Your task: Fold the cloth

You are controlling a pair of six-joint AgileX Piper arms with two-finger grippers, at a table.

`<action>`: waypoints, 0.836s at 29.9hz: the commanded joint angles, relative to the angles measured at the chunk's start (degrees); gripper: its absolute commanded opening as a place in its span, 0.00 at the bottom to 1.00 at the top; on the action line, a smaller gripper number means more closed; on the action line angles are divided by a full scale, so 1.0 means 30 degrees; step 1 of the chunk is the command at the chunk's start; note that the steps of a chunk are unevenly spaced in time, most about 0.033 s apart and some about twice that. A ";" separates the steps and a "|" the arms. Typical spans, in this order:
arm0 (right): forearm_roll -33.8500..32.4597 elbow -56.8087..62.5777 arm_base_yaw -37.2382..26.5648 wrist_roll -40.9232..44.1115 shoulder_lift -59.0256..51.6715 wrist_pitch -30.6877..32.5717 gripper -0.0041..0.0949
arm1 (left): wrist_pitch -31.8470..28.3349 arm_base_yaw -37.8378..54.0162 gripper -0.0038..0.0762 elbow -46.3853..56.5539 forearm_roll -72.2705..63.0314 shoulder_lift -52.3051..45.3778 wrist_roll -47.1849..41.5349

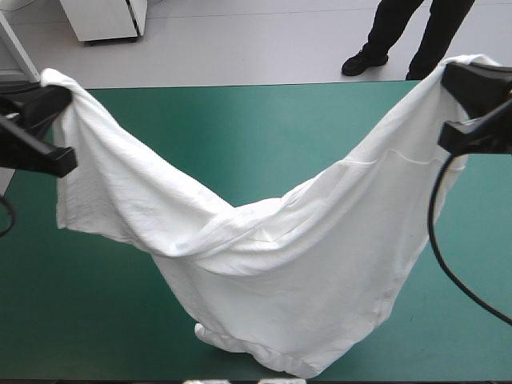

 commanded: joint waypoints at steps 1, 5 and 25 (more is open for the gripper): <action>-0.0807 0.1959 -0.0103 -0.0141 0.0482 -0.1837 0.02 | -0.1360 -0.0088 0.04 0.1109 -0.0062 0.1321 -0.0299; -0.1628 0.4229 -0.0103 0.0000 0.1774 -0.2239 0.02 | -0.1285 -0.0088 0.04 0.2214 0.0017 0.3321 -0.0371; -0.3675 0.5311 -0.0103 -0.0679 1.3549 -0.6361 0.02 | -0.6384 -0.0088 0.04 0.2334 0.0778 1.5806 -0.0641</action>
